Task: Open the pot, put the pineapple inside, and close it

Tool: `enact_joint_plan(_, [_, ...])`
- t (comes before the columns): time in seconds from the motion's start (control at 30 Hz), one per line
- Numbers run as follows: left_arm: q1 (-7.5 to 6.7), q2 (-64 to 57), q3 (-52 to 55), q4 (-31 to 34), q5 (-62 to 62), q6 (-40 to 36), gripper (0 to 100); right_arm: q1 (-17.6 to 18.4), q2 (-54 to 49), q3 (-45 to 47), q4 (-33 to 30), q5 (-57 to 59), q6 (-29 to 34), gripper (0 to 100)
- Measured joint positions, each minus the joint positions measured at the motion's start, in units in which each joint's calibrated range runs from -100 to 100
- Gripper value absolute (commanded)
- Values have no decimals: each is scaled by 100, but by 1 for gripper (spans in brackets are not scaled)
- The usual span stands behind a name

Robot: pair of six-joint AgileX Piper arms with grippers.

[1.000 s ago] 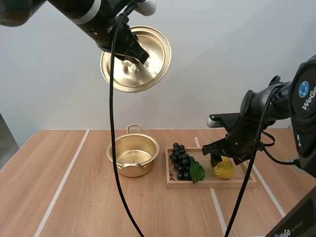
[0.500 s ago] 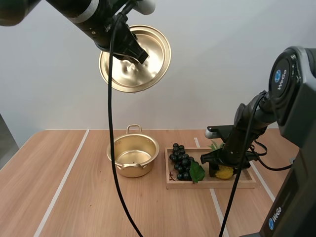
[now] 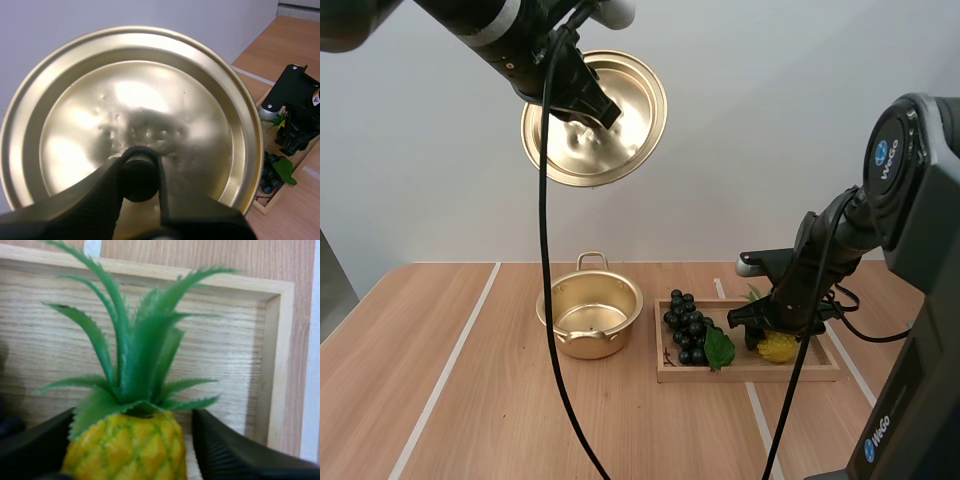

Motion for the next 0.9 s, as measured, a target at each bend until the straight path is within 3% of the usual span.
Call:
enact_joint_plan(0.2, [0,0,0,0,0,8,0,0,5,-34,11,20,-24,0])
enact_joint_plan(0.33, [0,0,0,0,0,8,0,0,5,-350,11,682,-24,0])
enact_joint_plan(0.73, [18,-435,-459,122,-1609,-11,0,11,-1453,-2494,426,2495,-92,0])
enact_joint_plan(0.9, [321,-309,-1474,111,-2191,-139,0,220,-1661,-2883,473,2825,-102,0])
